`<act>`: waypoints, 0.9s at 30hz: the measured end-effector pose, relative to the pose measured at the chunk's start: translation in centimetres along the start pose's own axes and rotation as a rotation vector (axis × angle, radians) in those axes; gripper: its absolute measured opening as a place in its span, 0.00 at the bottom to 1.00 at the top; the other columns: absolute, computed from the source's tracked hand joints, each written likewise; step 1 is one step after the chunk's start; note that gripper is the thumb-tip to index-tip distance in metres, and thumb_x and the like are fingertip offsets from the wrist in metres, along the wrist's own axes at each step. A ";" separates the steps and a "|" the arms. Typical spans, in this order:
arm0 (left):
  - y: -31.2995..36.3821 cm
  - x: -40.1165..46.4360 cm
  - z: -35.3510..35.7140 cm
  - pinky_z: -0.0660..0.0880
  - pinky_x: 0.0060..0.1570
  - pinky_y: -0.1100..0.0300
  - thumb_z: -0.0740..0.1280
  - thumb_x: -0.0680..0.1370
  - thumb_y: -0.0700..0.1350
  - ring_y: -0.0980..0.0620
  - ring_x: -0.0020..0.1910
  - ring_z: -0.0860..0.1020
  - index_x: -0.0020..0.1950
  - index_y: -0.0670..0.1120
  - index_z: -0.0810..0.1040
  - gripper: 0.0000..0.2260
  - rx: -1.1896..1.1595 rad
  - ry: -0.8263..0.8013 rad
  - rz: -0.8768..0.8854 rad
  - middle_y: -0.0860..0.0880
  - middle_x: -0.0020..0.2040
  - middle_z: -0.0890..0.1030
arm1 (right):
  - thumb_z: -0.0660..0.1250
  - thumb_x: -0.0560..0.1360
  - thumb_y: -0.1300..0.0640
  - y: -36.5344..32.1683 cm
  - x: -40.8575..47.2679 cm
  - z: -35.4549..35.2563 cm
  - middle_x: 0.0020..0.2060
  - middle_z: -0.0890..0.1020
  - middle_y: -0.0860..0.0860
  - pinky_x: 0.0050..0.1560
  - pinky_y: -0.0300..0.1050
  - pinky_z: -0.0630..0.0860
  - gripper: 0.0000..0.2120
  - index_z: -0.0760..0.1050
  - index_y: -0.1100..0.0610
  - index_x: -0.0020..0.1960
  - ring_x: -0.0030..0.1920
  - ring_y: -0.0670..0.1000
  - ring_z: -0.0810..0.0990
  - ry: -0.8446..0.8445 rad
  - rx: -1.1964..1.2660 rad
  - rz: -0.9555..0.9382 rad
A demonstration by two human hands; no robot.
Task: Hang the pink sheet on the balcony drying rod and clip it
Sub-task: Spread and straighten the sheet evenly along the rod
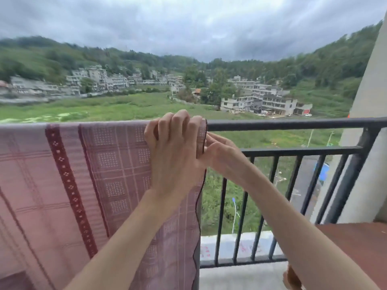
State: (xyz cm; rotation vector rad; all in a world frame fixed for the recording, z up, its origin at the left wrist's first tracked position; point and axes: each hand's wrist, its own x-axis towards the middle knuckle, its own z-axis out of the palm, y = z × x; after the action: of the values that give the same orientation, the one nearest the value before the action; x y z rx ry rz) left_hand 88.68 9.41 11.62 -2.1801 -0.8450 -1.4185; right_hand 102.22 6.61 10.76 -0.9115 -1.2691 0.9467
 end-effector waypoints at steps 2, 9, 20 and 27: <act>0.7 0.1 0.2 0.57 0.61 0.50 0.62 0.72 0.62 0.45 0.59 0.68 0.58 0.48 0.71 0.23 0.081 -0.018 -0.048 0.45 0.58 0.74 | 0.66 0.71 0.56 0.6 0.7 -0.8 0.48 0.79 0.55 0.49 0.42 0.77 0.18 0.74 0.62 0.59 0.48 0.51 0.78 -0.153 0.112 0.023; 2.8 -0.3 0.4 0.57 0.71 0.49 0.61 0.77 0.49 0.48 0.66 0.64 0.64 0.45 0.69 0.17 0.148 0.021 -0.159 0.44 0.63 0.72 | 0.67 0.72 0.53 2.4 2.4 -3.3 0.51 0.83 0.56 0.58 0.54 0.73 0.14 0.80 0.57 0.55 0.53 0.54 0.79 -0.421 0.027 0.084; 6.6 -8.4 3.4 0.65 0.43 0.79 0.66 0.74 0.37 0.63 0.42 0.65 0.54 0.44 0.70 0.10 0.128 0.140 -0.724 0.47 0.48 0.72 | 0.65 0.76 0.56 11.0 1.1 -3.3 0.45 0.84 0.49 0.51 0.42 0.77 0.08 0.81 0.55 0.51 0.46 0.46 0.81 -0.574 -0.195 0.120; 7.5 -14.1 5.9 0.63 0.40 0.65 0.65 0.75 0.41 0.50 0.41 0.73 0.46 0.44 0.73 0.02 0.240 0.076 -1.024 0.50 0.45 0.72 | 0.65 0.76 0.58 15.3 1.8 -3.0 0.44 0.85 0.48 0.53 0.42 0.77 0.08 0.83 0.54 0.48 0.48 0.45 0.82 -0.771 -0.276 0.085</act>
State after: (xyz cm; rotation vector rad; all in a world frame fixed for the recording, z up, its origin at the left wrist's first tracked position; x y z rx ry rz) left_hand 93.54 3.80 -3.73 -1.4997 -2.1431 -1.6408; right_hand 104.33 13.63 -3.15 -0.8373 -2.0649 1.2716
